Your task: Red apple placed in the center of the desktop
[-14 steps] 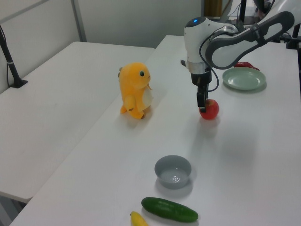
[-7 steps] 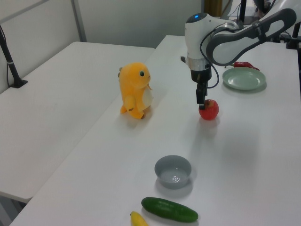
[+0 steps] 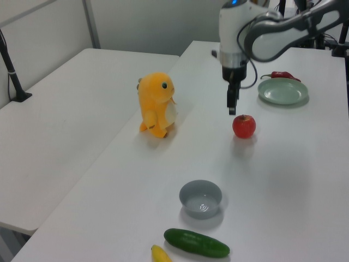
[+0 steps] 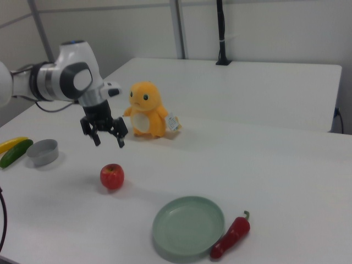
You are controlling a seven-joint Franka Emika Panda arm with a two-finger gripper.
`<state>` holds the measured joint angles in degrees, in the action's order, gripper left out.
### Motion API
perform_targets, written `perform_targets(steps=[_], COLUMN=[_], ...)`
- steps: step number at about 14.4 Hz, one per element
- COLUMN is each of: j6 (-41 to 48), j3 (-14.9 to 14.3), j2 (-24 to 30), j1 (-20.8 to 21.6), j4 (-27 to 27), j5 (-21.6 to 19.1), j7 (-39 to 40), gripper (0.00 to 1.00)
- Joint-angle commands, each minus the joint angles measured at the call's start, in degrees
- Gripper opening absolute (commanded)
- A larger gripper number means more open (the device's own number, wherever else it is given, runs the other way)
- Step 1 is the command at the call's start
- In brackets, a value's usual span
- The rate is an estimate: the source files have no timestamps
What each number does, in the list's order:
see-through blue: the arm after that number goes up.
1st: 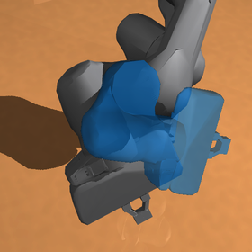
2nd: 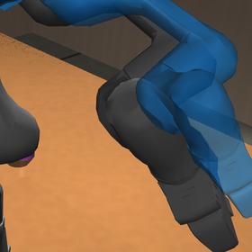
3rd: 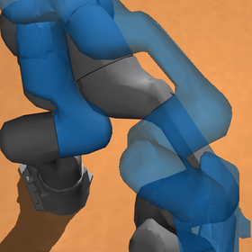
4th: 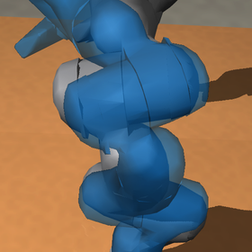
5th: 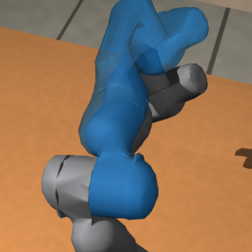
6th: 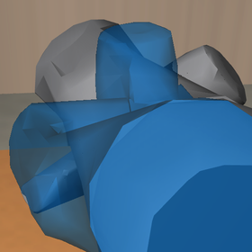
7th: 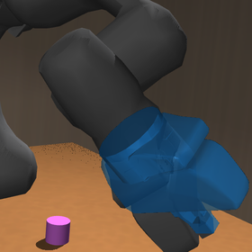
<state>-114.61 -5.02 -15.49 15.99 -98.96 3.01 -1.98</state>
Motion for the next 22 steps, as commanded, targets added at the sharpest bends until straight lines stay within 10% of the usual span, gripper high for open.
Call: perform_targets(steps=[1, 11, 22], j6=[-1.0, 5.1, 12.7], j3=[0.2, 4.0, 5.5], j2=[7.2, 16.4, 17.2], j1=[-3.7, -16.2, -15.7], j4=[-1.3, -1.1, -1.1], j5=[-1.3, -7.4, -8.7], j7=[-5.3, -4.0, 2.1], gripper=[1.00, 1.00, 1.00])
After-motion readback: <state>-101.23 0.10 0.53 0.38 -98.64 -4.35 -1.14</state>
